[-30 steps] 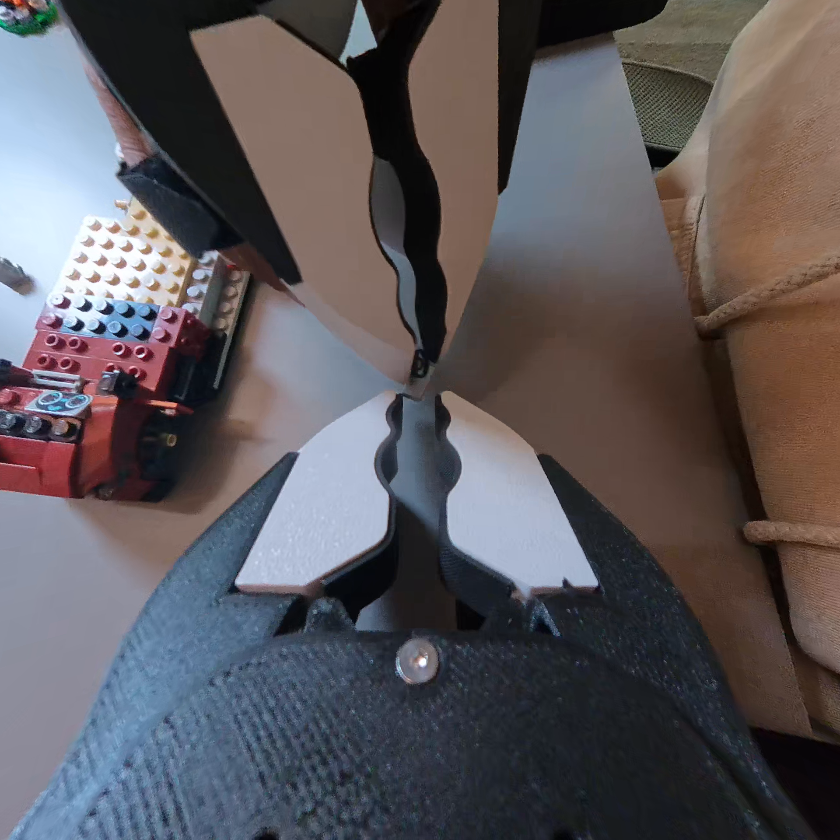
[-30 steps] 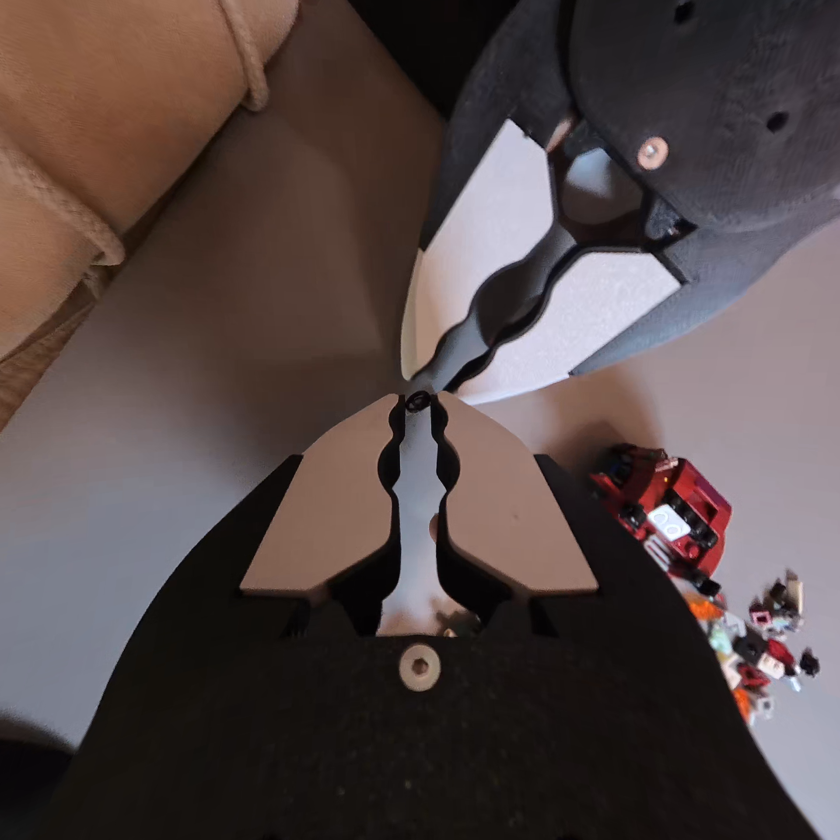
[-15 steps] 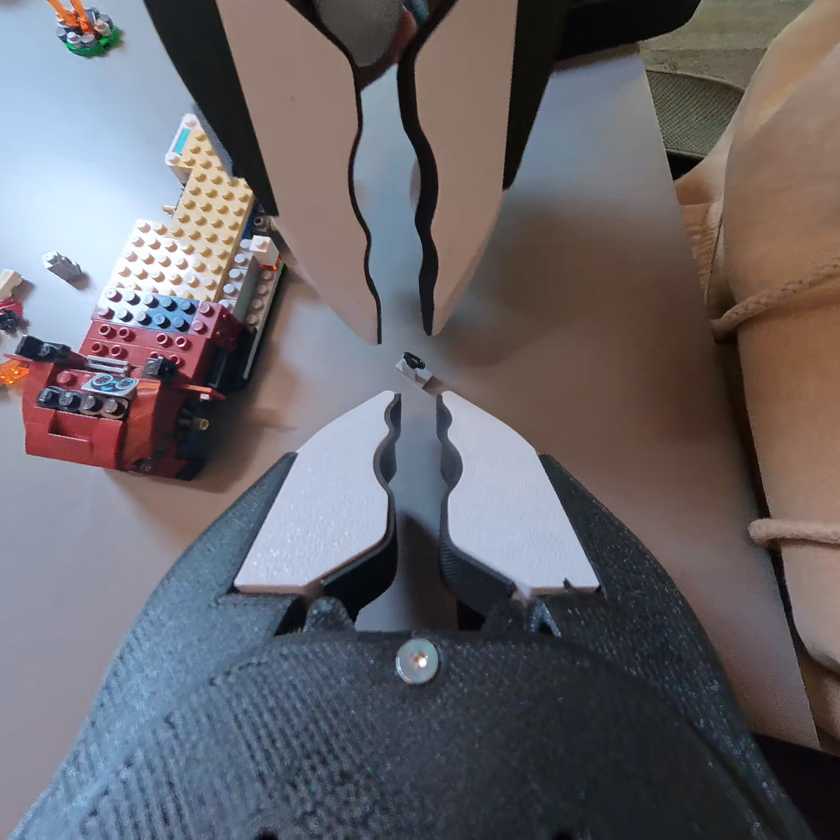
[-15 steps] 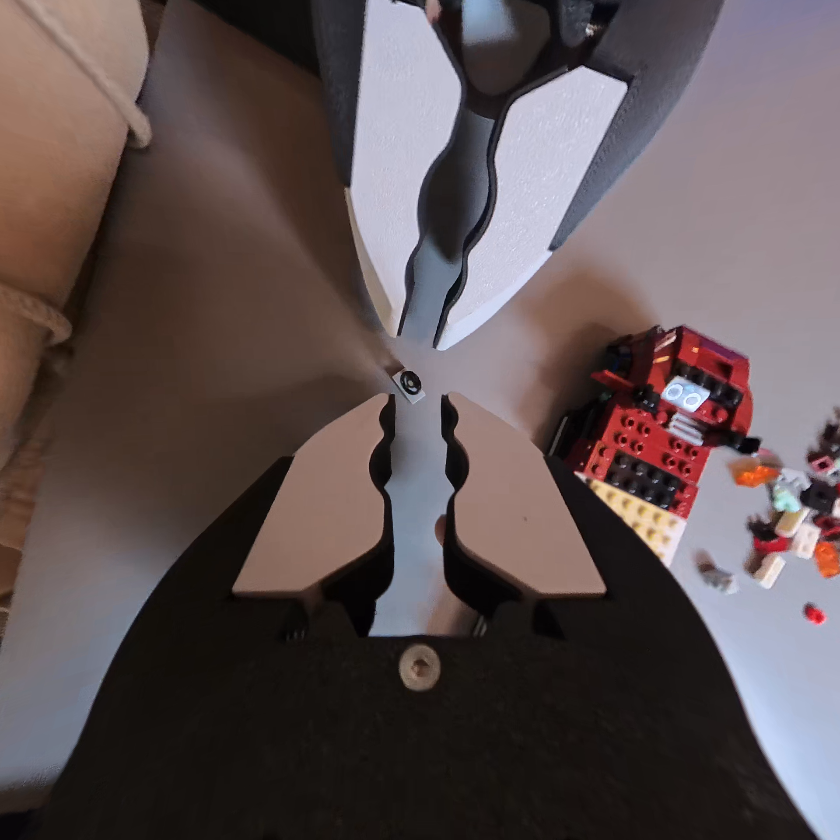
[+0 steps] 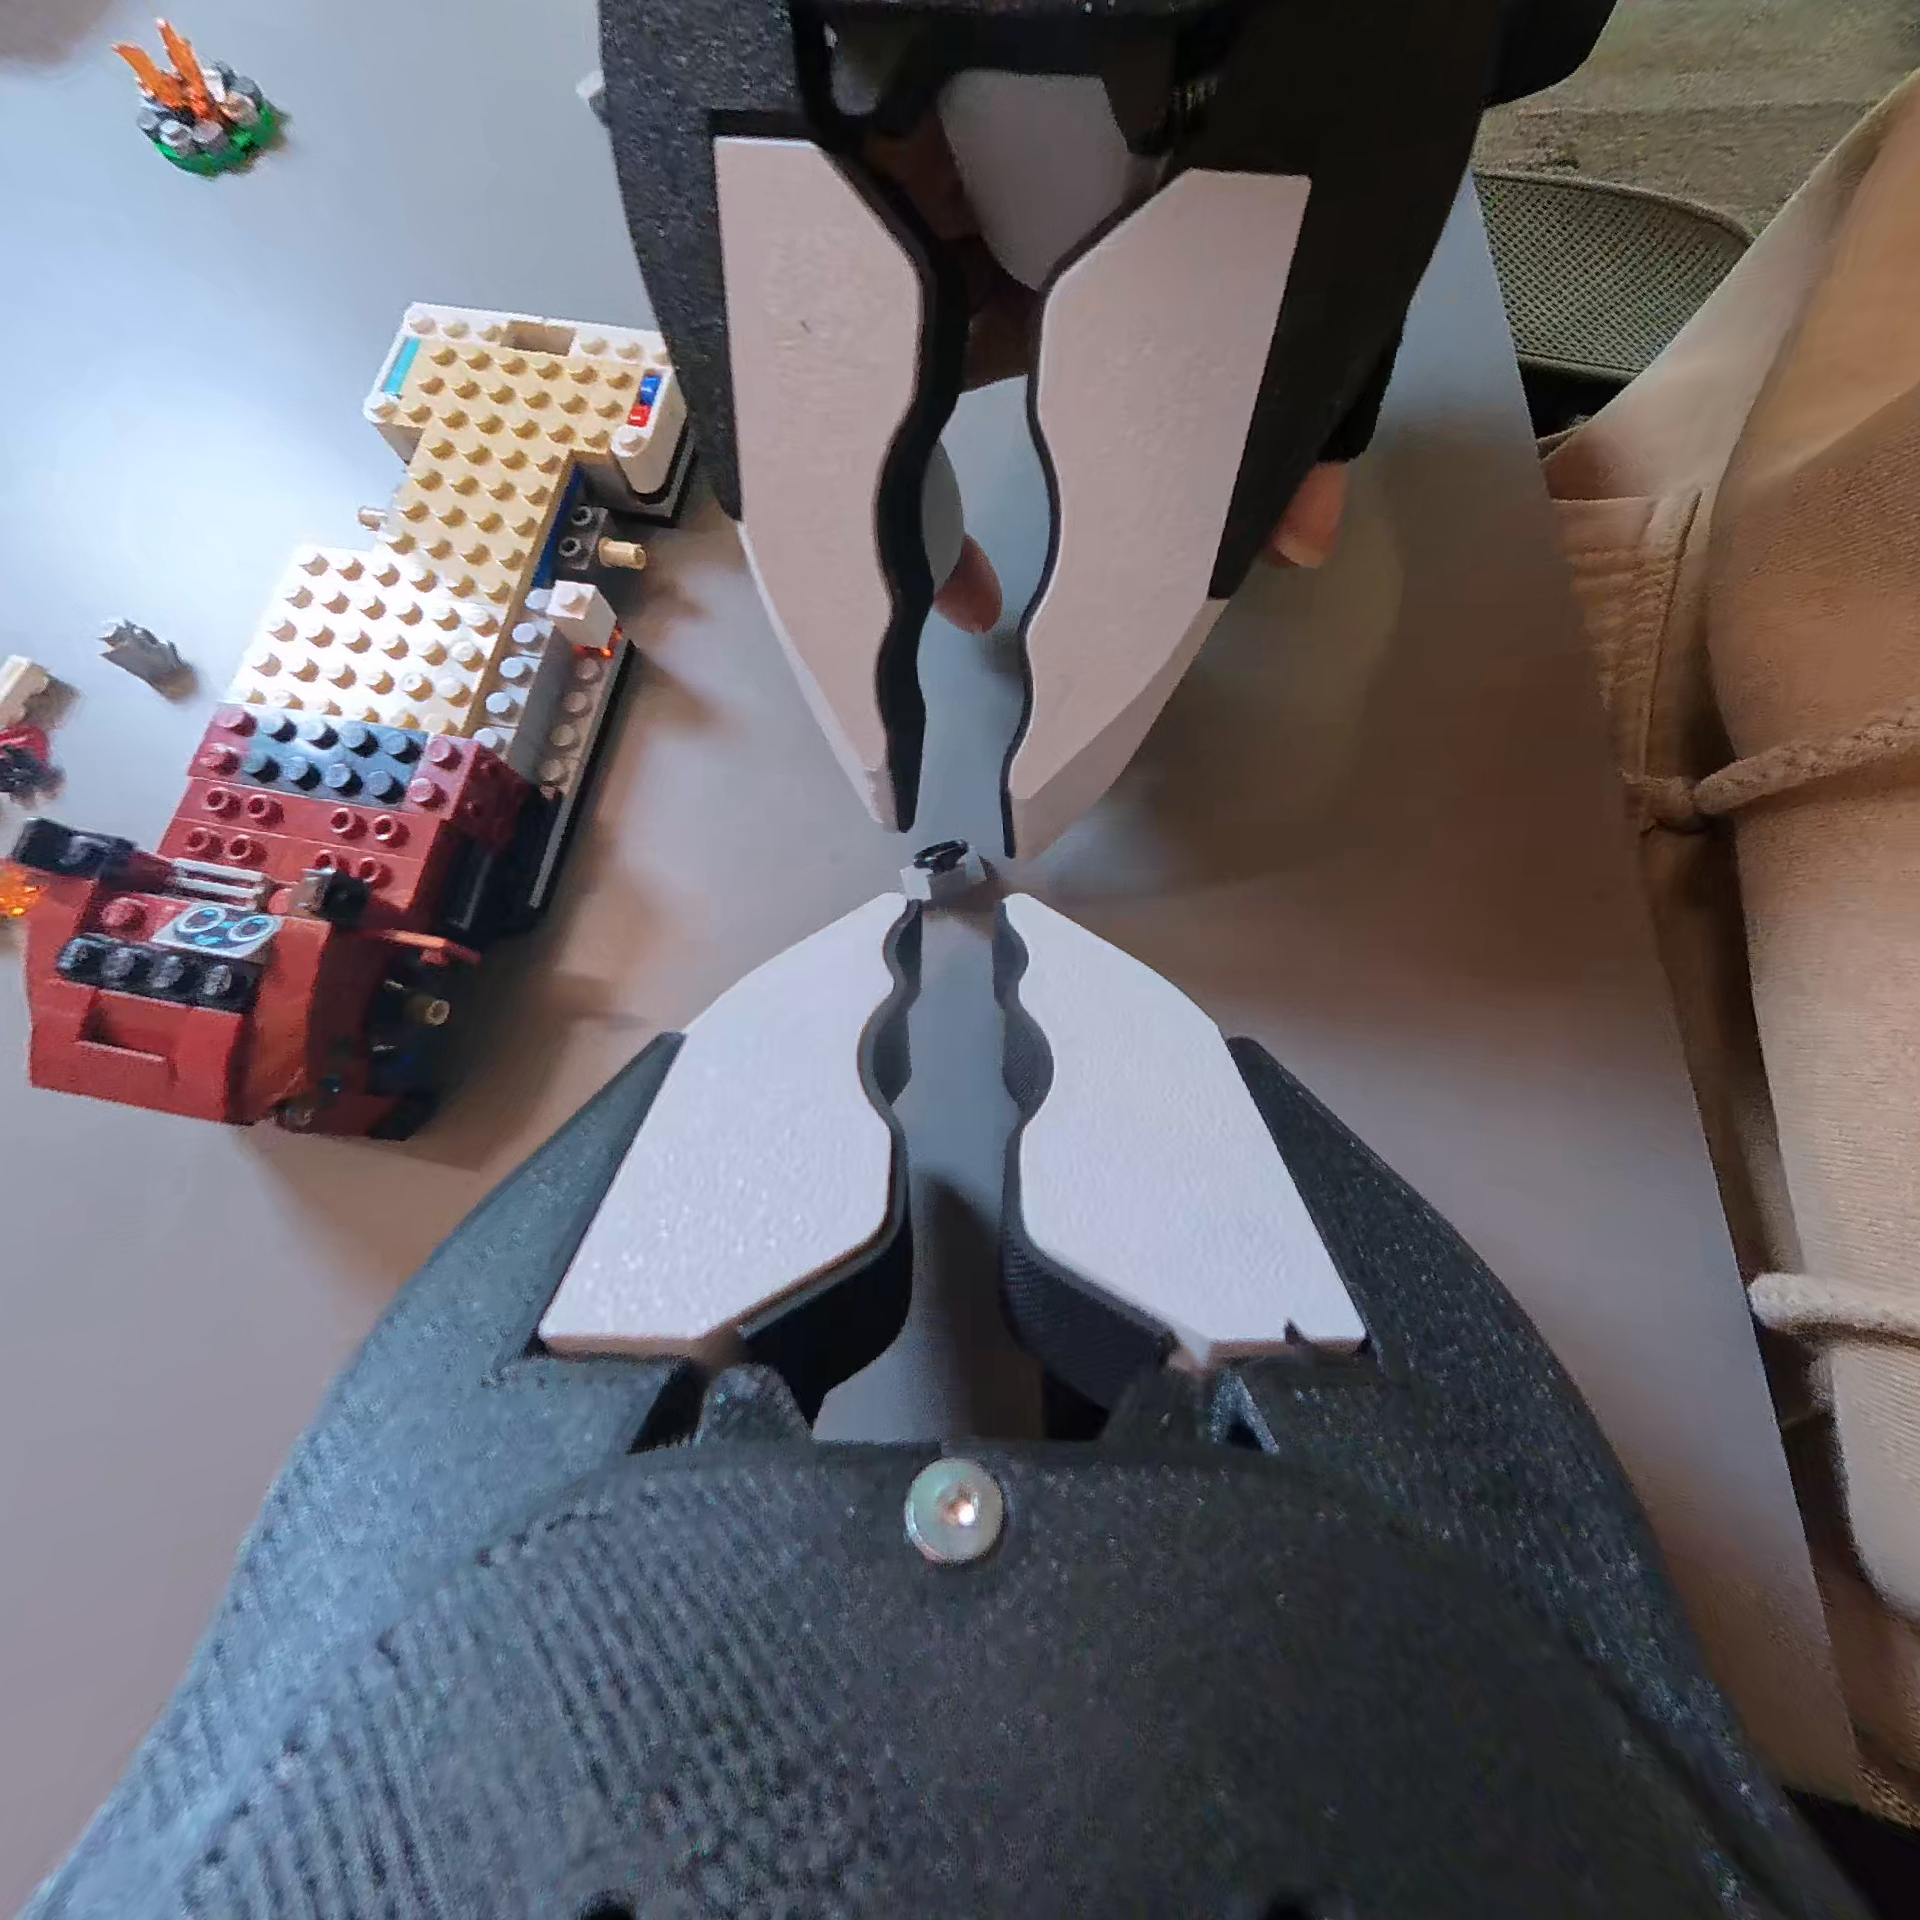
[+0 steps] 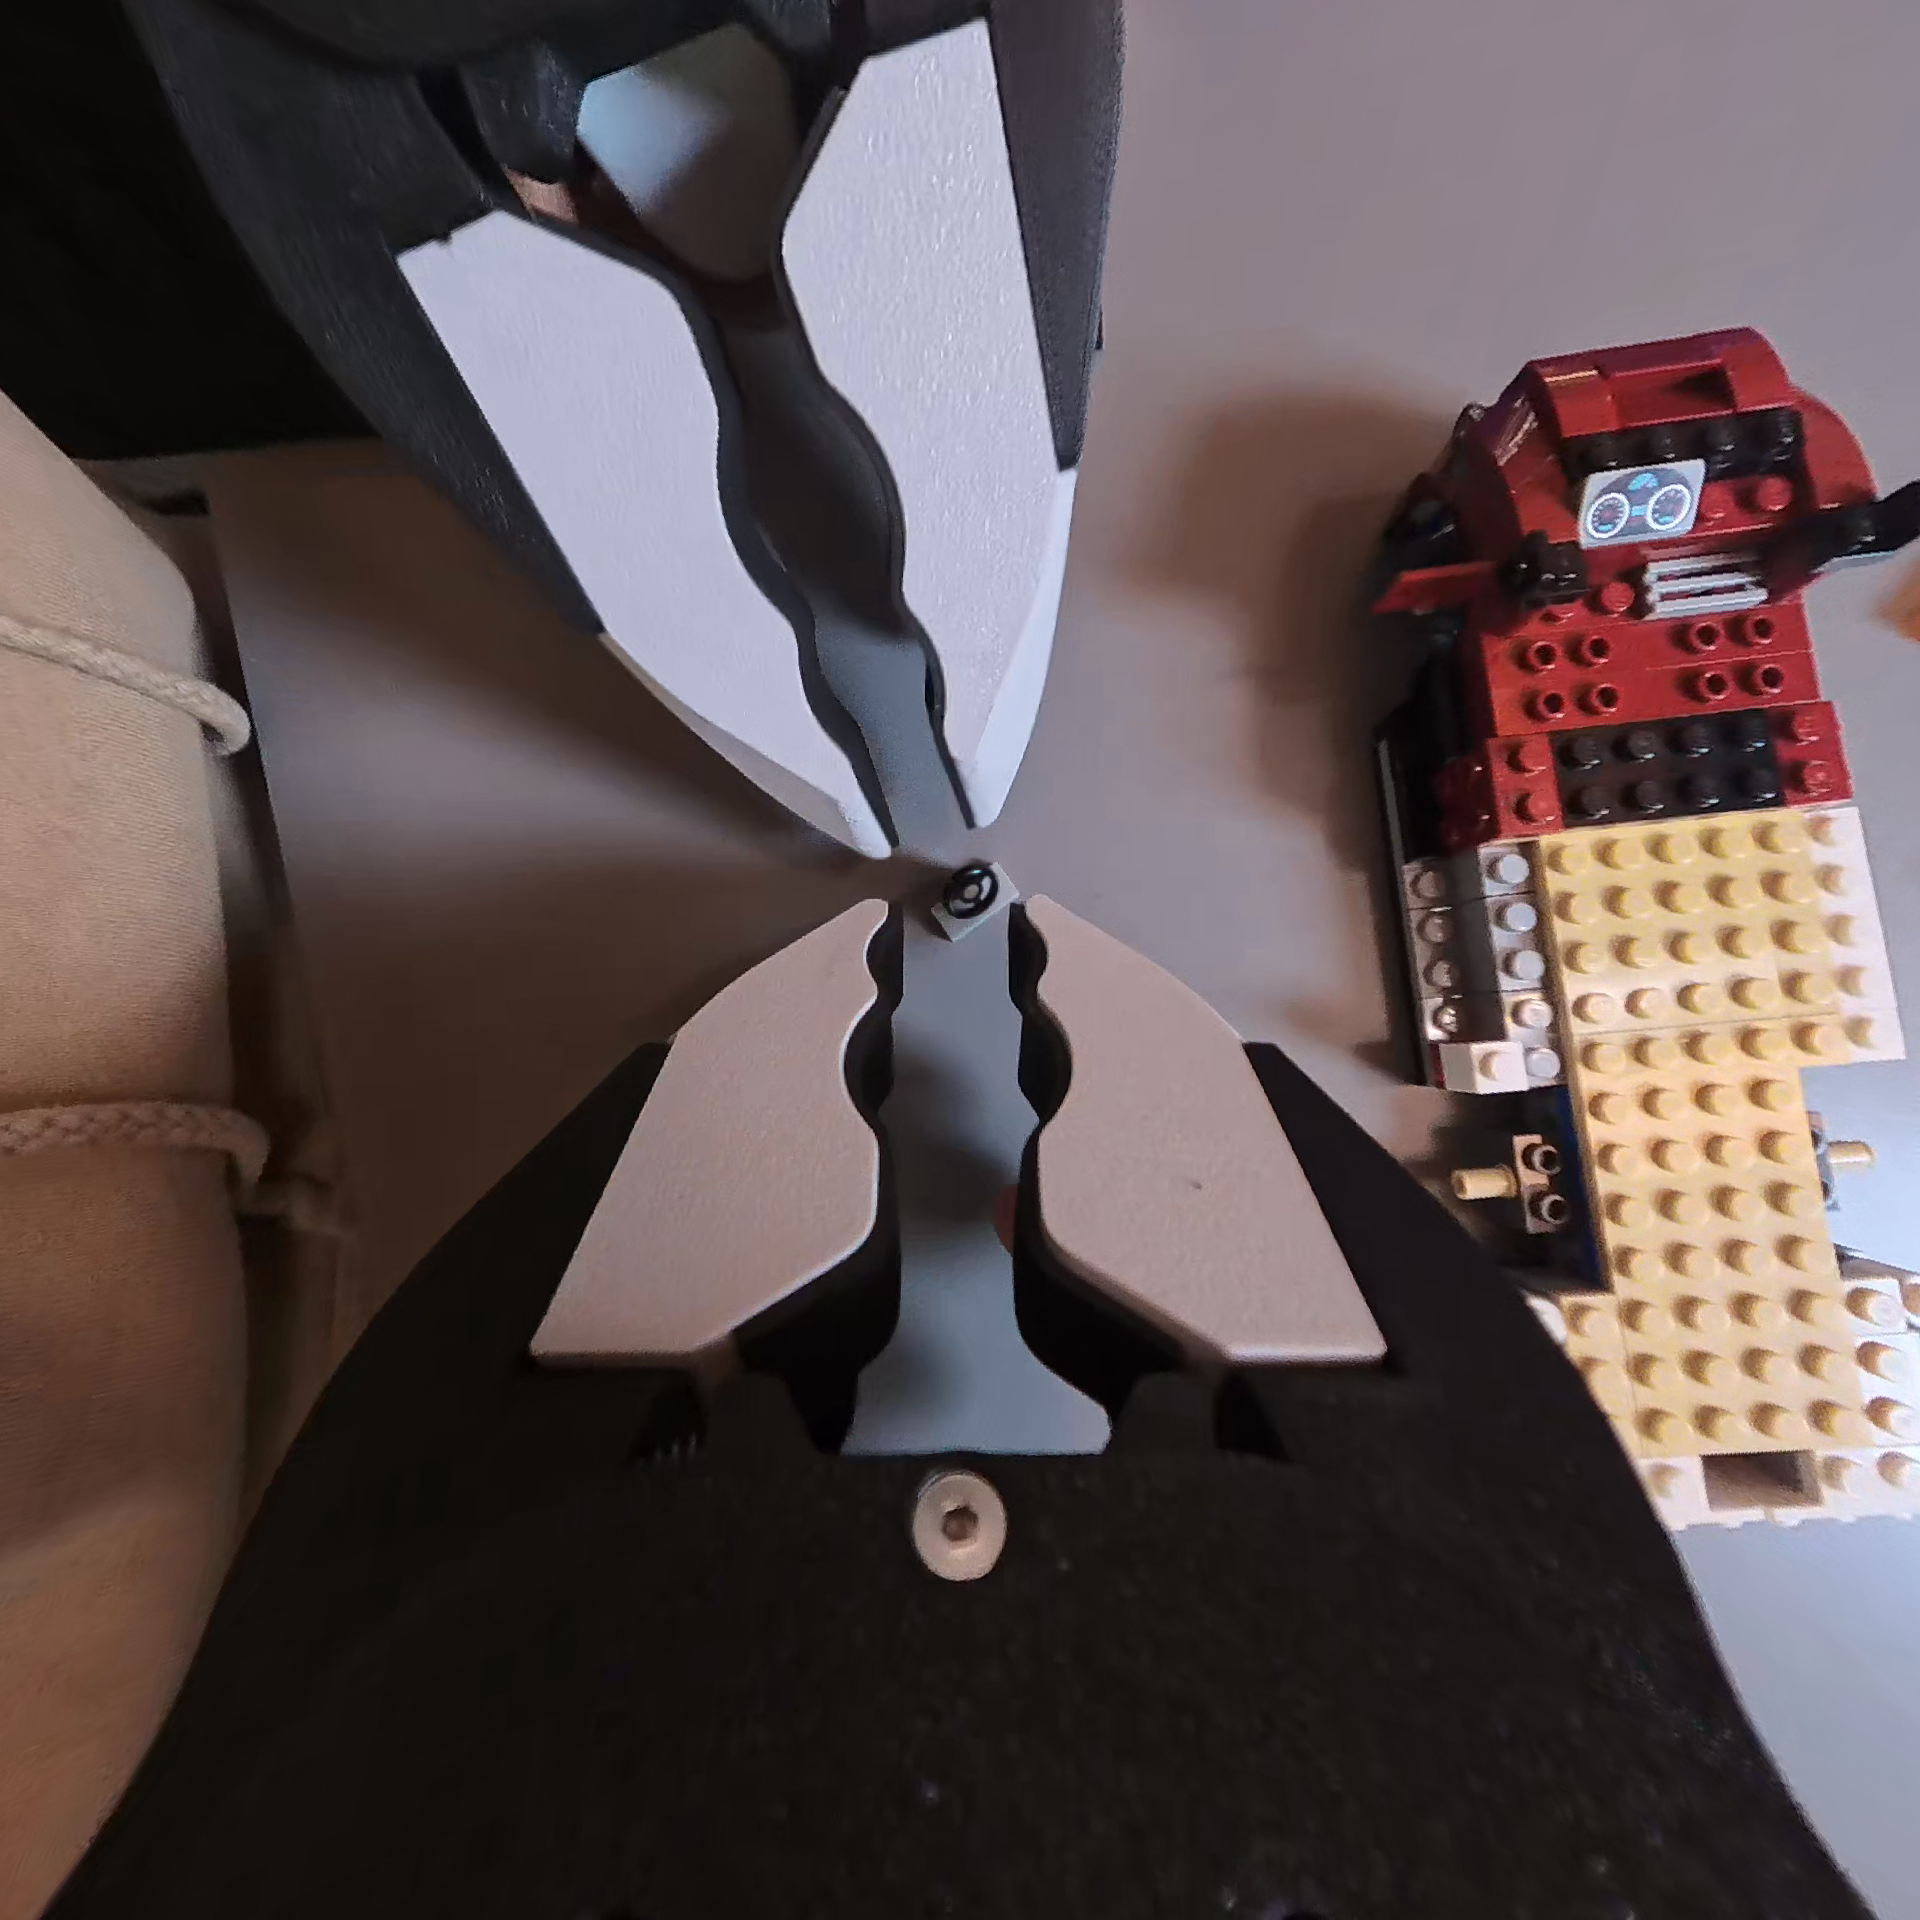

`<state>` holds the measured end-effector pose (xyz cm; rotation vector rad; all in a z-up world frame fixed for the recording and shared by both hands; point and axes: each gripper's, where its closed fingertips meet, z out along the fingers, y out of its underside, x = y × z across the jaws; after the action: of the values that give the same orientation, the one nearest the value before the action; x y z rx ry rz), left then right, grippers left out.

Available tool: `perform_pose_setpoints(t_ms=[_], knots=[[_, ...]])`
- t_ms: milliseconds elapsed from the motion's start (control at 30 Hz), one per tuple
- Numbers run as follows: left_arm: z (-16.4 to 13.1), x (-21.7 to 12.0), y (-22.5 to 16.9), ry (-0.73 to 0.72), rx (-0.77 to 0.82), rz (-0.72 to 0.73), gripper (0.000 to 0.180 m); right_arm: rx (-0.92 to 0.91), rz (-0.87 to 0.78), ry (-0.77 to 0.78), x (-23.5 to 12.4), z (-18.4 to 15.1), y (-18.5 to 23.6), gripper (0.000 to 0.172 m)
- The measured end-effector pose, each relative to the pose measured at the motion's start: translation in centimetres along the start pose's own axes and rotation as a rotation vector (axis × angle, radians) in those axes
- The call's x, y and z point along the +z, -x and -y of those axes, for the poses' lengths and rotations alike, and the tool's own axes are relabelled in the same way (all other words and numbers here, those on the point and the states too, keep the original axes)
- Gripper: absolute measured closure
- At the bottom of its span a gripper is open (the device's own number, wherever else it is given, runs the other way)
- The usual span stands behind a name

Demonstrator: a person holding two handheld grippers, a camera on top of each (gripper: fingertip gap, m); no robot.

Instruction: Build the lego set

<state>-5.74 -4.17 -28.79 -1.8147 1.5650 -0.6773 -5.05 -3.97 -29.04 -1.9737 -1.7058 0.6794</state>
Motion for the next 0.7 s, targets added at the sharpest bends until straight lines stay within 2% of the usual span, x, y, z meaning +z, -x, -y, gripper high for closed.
perform_pose_setpoints(t_ms=[133,367,533,600,700], knots=[[-0.3,-0.7,0.9,-0.004,-0.010,0.026,0.167,-0.087,0.000,0.001,0.3,0.1,-0.2,0.153],[-1.0,-1.3,2.0,-0.010,-0.034,0.048,0.168,-0.324,0.119,-0.018,0.2,0.3,0.0,0.153],[-1.3,-1.3,2.1,-0.008,-0.029,0.041,0.168,-0.351,0.184,-0.015,0.5,0.4,0.1,0.153],[-1.3,-1.4,2.3,-0.017,-0.036,0.043,0.168,-0.350,0.193,-0.011,0.6,0.3,-0.1,0.160],[-1.1,-2.0,2.9,-0.042,-0.039,0.061,0.167,-0.318,0.213,-0.051,0.2,0.8,-0.1,0.161]])
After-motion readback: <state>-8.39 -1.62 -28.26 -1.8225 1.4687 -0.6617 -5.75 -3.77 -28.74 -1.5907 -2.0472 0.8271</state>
